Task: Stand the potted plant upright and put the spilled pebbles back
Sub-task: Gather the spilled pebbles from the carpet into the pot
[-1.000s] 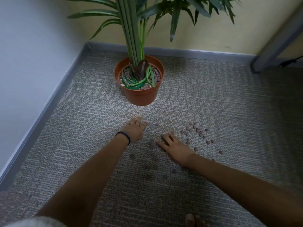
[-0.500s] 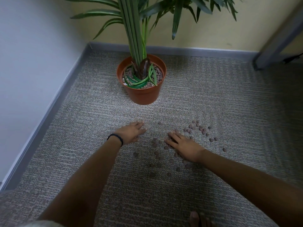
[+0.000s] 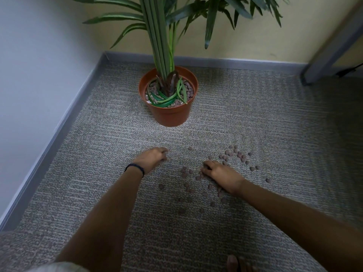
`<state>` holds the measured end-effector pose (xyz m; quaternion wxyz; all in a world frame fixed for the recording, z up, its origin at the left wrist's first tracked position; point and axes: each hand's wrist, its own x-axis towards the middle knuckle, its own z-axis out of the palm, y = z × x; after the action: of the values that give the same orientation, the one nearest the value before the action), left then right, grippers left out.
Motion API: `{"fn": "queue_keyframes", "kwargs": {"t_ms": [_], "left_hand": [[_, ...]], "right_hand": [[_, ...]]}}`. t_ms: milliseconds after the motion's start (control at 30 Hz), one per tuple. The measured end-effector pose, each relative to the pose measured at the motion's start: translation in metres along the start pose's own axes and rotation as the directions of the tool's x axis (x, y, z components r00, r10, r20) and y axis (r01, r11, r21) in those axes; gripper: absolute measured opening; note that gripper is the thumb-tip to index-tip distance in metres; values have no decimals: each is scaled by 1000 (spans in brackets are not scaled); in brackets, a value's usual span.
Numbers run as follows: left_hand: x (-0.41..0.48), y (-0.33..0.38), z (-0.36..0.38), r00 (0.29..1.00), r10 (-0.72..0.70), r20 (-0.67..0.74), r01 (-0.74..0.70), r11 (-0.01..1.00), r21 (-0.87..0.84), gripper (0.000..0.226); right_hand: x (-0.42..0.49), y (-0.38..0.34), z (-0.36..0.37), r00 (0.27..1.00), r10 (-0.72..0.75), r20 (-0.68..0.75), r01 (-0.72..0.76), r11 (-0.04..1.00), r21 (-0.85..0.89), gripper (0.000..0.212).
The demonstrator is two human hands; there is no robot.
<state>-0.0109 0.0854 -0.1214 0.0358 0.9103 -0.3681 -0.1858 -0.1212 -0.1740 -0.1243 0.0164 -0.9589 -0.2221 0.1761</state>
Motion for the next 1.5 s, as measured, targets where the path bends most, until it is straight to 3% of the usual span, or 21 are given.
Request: {"fn": "queue_keyframes", "kwargs": {"t_ms": [200,367,700,900,1133,1367,1500], "left_hand": [[1,-5,0,998,26,-60,-29,999,-45,24],[-1,-5,0,996,70,-64,-68,997,31,26],[-3,-7,1,997,32,-67,-33,999,-13,24],[-1,-8,0,997,49,-65,-50,999,-18,21],[0,-4,-5,994,48,-99,-54,997,-59,19],[0,-7,-14,974,-44,-223,-3,978,-208,17],[3,-5,-28,905,-161,-393,22,942,-335,19]], "right_hand": [[2,6,-4,999,-32,33,32,999,2,39],[3,7,-5,997,-70,20,70,998,4,39],[7,-6,-2,975,-220,-3,220,972,-80,52],[19,-21,-5,974,-227,16,228,970,-90,24],[26,-26,-8,980,-199,4,200,980,-12,22],[28,-28,-8,952,-303,48,307,942,-138,29],[28,-29,-8,951,-300,69,307,942,-135,27]]}}
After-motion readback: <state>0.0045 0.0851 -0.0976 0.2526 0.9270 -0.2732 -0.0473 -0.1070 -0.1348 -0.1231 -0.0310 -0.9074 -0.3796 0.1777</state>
